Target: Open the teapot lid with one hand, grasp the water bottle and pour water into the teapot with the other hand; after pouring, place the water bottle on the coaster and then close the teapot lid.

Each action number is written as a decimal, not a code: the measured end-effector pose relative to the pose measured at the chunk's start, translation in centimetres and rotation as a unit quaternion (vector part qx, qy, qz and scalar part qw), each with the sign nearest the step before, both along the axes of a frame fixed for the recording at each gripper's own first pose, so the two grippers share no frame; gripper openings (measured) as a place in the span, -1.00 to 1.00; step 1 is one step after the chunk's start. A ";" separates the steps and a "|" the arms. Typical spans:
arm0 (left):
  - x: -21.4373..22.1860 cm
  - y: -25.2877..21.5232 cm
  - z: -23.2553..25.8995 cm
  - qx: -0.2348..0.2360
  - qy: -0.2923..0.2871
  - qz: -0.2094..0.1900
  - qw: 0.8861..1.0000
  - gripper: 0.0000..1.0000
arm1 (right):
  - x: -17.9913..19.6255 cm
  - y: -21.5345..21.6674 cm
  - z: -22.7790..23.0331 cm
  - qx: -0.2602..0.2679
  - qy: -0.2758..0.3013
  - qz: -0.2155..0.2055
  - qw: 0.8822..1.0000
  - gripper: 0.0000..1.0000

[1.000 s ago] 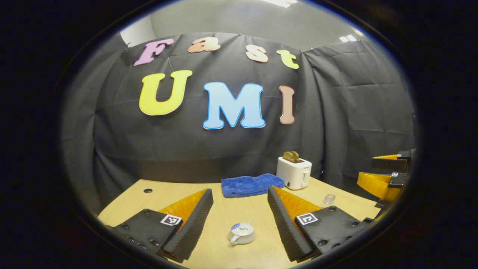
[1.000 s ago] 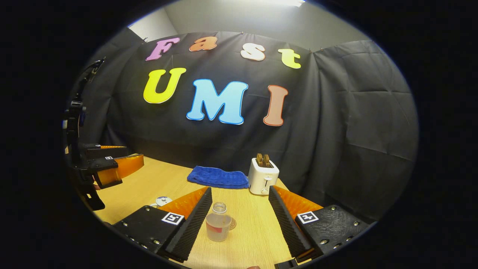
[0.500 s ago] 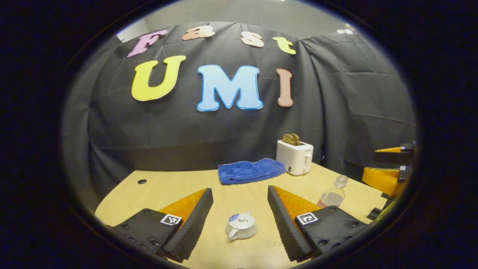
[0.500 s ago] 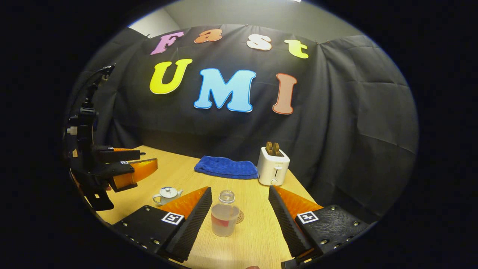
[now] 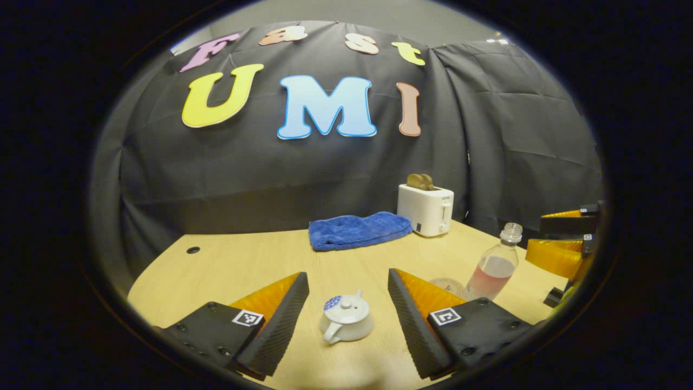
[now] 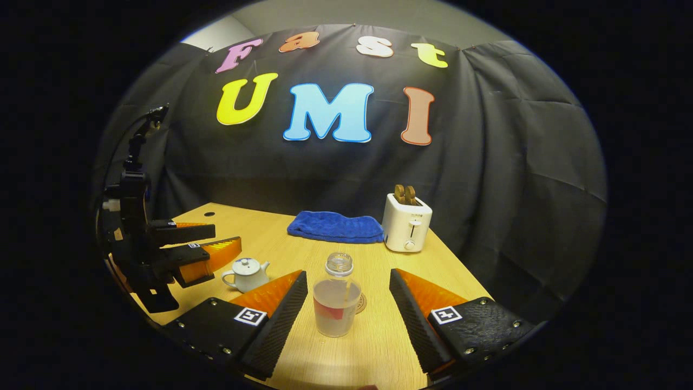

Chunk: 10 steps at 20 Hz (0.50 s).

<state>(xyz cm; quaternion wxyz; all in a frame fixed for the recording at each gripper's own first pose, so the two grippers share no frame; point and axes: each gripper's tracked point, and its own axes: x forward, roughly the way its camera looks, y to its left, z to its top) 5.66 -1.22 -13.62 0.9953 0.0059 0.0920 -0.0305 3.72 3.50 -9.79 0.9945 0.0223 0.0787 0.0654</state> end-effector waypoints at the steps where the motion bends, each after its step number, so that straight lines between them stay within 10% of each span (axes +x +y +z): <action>1: 0.2 0.0 -0.3 0.001 0.001 -0.001 1.000 0.93 | 0.2 0.2 -0.3 0.001 0.004 0.001 1.000 0.89; 10: 4.0 0.1 -3.8 0.013 -0.003 -0.010 1.000 0.92 | 2.8 1.9 -5.6 0.005 0.033 0.012 0.999 0.90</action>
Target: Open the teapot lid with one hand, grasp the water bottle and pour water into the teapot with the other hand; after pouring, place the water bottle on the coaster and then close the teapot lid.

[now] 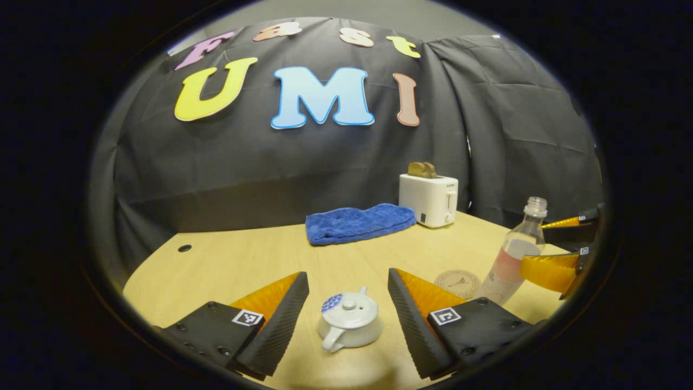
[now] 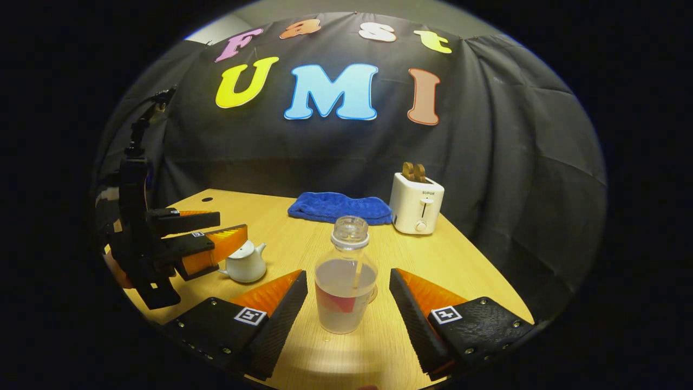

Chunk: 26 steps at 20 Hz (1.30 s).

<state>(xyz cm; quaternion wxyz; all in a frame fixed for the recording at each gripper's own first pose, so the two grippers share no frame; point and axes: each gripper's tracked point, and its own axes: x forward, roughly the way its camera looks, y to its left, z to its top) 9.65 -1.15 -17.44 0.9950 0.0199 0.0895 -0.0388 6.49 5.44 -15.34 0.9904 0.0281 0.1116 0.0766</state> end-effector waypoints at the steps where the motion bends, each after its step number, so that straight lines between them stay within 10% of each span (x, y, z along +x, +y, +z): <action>1: 0.5 -0.1 -0.3 0.001 -0.002 -0.002 1.000 0.92 | 0.2 0.2 -0.6 0.002 0.005 0.001 1.000 0.90; 9: 1.2 -1.0 -2.8 0.008 -0.002 -0.021 1.000 0.80 | 1.0 1.0 -4.0 0.001 0.033 0.004 0.999 0.90; 26: 1.6 0.0 -3.1 -0.012 -0.022 -0.019 1.000 -0.34 | 1.6 1.4 -5.3 0.012 0.053 -0.003 0.998 0.90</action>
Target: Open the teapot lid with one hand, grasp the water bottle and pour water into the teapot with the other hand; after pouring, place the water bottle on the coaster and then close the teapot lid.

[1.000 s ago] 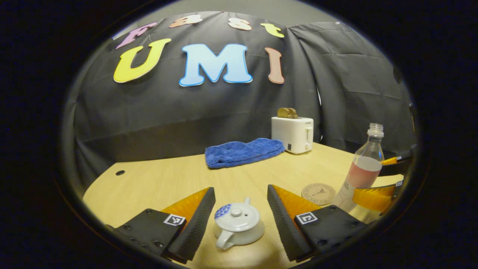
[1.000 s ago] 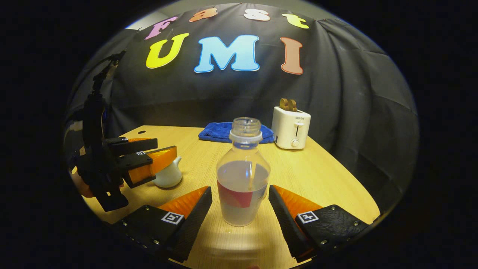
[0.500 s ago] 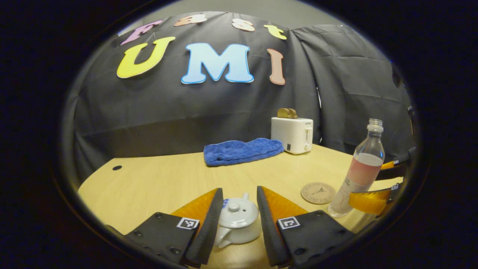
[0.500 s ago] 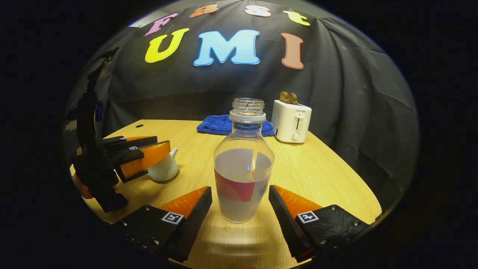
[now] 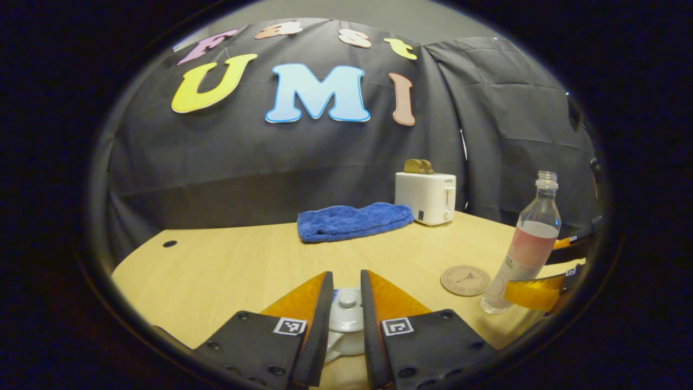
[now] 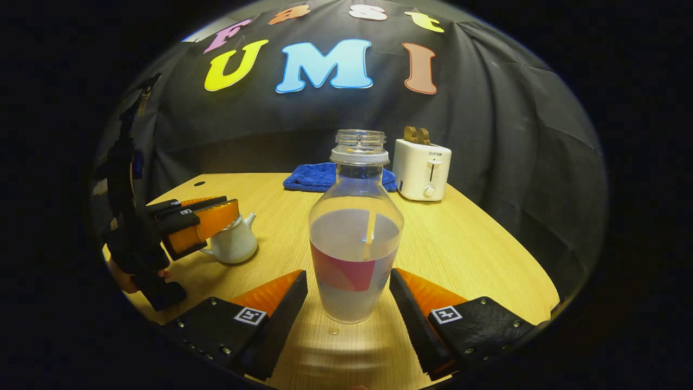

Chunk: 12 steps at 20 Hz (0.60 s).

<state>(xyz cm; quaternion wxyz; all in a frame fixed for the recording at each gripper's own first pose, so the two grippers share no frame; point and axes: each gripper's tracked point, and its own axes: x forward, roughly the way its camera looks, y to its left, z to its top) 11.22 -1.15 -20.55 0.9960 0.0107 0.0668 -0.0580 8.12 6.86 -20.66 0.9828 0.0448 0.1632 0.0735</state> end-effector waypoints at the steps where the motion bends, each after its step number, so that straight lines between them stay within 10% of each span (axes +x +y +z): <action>1: 0.0 0.2 0.3 0.005 -0.002 0.006 1.000 -0.25 | 0.0 0.1 -0.1 0.001 0.003 0.000 1.000 0.89; 12: -0.1 0.0 0.3 0.033 -0.013 -0.012 0.999 -0.77 | 0.5 0.0 -1.5 0.029 0.014 -0.021 0.999 0.88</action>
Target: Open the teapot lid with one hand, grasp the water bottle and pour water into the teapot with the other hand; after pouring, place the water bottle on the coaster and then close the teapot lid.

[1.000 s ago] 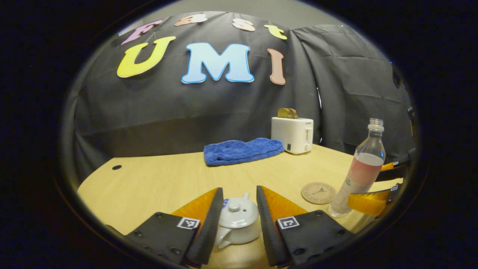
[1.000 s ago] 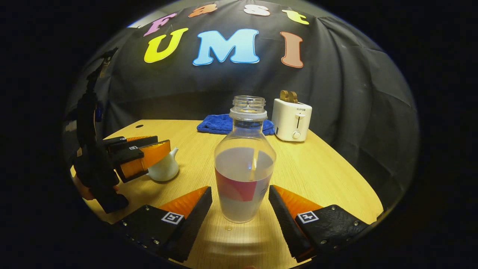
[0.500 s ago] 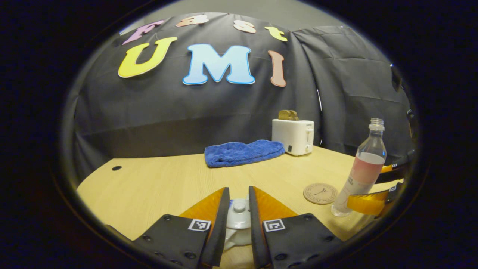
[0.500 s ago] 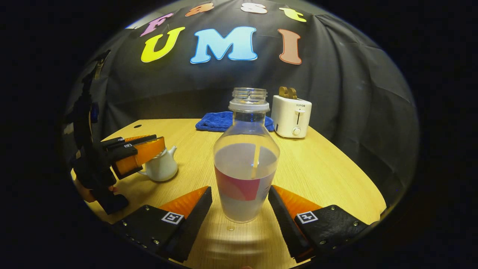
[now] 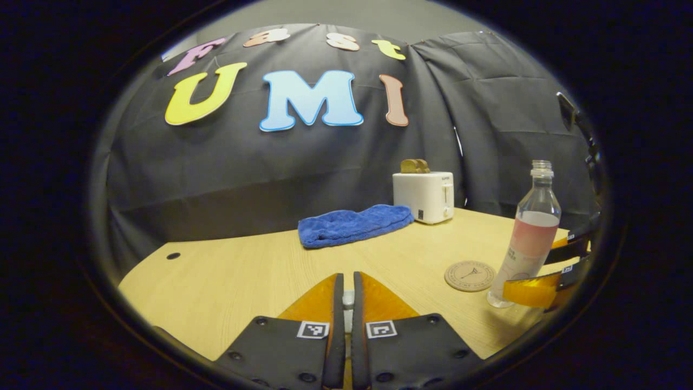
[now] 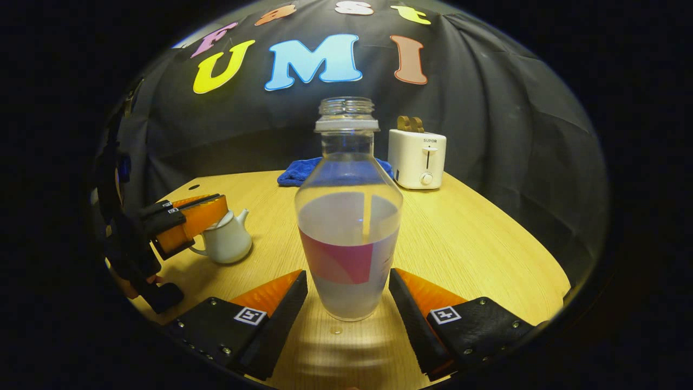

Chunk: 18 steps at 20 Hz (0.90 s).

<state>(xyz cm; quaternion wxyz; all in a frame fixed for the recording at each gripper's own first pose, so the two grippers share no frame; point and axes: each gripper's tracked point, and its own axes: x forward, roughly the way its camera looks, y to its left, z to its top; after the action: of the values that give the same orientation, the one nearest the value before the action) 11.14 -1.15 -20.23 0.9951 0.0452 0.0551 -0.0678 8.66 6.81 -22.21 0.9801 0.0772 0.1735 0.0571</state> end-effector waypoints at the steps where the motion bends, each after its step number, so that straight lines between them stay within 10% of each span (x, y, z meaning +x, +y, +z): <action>1: 0.2 0.0 0.0 -0.002 0.002 -0.003 1.000 -0.78 | 0.1 0.0 0.0 0.002 0.000 -0.003 1.000 0.88; 9: 0.2 0.2 0.7 -0.019 0.007 0.004 1.000 -0.79 | 0.5 0.1 -0.6 0.032 0.006 -0.014 0.999 0.58; 18: -0.1 0.5 1.7 -0.023 -0.001 0.009 1.000 -0.79 | 1.3 -0.5 -0.1 -0.083 0.022 0.002 0.996 0.46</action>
<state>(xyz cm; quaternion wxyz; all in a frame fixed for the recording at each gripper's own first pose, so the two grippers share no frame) 11.01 -0.66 -18.51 0.9966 0.0216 0.0529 -0.0599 9.98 6.34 -22.31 0.9790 -0.0030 0.1994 0.0426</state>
